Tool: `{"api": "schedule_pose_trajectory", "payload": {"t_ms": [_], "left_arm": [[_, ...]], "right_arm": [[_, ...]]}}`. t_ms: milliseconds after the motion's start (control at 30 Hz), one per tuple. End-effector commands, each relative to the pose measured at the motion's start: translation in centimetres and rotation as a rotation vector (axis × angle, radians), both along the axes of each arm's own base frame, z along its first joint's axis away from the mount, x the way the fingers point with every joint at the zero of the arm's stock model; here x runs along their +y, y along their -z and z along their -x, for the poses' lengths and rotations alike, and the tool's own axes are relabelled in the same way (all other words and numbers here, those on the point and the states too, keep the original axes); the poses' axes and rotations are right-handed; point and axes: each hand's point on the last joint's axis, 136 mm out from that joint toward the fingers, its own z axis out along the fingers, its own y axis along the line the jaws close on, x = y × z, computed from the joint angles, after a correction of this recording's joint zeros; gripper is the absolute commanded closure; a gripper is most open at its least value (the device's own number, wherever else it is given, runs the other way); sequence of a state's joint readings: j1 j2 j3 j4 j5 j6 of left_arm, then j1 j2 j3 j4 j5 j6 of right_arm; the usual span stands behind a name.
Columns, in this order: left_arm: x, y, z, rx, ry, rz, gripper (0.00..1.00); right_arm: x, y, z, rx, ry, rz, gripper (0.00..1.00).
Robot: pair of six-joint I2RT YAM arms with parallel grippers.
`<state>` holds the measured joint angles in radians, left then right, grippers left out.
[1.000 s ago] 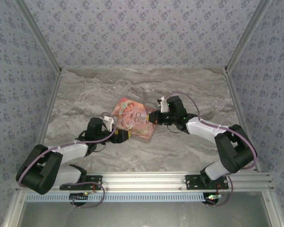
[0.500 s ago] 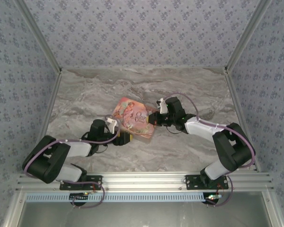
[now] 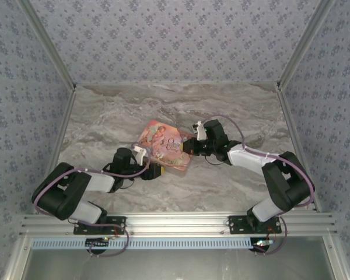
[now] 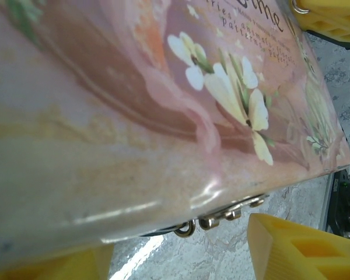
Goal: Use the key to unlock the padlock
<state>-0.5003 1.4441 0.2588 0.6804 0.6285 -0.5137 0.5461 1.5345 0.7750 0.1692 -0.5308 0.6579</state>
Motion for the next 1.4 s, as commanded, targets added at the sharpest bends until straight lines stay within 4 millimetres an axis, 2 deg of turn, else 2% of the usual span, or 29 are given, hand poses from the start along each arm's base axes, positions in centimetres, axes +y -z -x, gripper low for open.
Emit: {"api": "schedule_pose_trajectory", "payload": {"t_ms": [0,400,800,1100,1367], "left_arm": [[-0.5,-0.6,-0.1,-0.030,0.019,0.020,0.42],[-0.9,-1.1,-1.3,-0.053,-0.002,0.029,0.49],[-1.5,-1.9,-4.4,-0.106,-0.078,0.051,0.51],[-2.1,-1.8,-5.0,-0.101,-0.073,0.077,0.57],[-2.2,-2.0,-5.1,-0.104,-0.071,0.084,0.68]], "right_arm": [[0.0,0.7,0.2,-0.005,-0.007,0.023,0.96],[-0.5,0.9,0.2,-0.012,0.015,0.037,0.96],[-1.2,1.5,0.0,0.007,0.064,0.051,0.96],[-1.1,1.1,0.0,0.000,0.062,0.045,0.96],[-1.1,0.8,0.0,-0.012,0.061,0.039,0.96]]}}
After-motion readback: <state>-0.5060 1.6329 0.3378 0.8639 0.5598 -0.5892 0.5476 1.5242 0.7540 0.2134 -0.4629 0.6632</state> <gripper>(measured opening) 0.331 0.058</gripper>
